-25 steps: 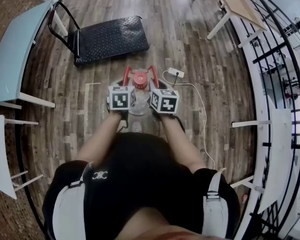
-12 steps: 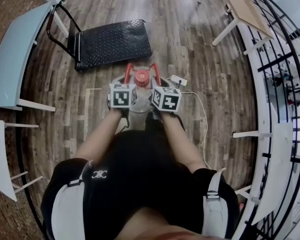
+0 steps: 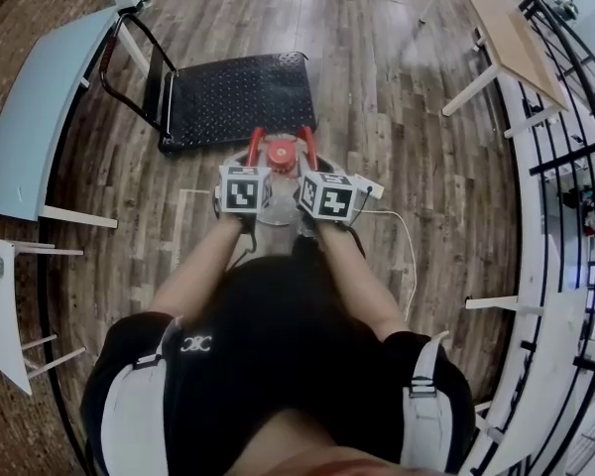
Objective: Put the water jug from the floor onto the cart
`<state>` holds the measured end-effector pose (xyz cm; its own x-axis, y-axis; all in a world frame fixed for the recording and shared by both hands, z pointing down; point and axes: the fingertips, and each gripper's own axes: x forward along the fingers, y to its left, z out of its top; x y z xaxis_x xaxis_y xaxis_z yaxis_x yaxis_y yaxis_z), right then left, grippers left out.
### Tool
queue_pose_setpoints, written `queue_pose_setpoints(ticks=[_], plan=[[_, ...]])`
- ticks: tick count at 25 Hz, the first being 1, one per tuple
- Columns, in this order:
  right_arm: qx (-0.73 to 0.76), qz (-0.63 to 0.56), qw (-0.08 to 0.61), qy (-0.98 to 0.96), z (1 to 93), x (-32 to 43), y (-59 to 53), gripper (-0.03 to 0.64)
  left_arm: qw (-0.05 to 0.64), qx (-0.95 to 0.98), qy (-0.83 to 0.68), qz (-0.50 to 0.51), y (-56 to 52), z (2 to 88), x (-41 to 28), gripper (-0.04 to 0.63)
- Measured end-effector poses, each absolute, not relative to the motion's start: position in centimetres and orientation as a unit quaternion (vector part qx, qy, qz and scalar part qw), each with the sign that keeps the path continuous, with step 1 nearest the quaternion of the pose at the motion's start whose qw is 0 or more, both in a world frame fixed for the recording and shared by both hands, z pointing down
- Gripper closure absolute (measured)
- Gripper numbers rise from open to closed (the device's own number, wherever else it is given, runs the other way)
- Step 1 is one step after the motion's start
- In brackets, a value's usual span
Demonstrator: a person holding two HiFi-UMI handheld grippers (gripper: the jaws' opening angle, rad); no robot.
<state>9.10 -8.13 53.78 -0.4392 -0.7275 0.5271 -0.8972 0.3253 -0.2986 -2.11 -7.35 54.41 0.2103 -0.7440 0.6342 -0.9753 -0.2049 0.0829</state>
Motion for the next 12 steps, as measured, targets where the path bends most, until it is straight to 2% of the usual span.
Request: queue_pose_setpoints(ticks=[12], plan=[[0.478, 0.294, 0.164, -0.812, 54.1, 10.6, -20.3, 0.548, 0.258, 0.71, -0.609, 0.242, -18.8, 54.8, -0.5, 0.57]])
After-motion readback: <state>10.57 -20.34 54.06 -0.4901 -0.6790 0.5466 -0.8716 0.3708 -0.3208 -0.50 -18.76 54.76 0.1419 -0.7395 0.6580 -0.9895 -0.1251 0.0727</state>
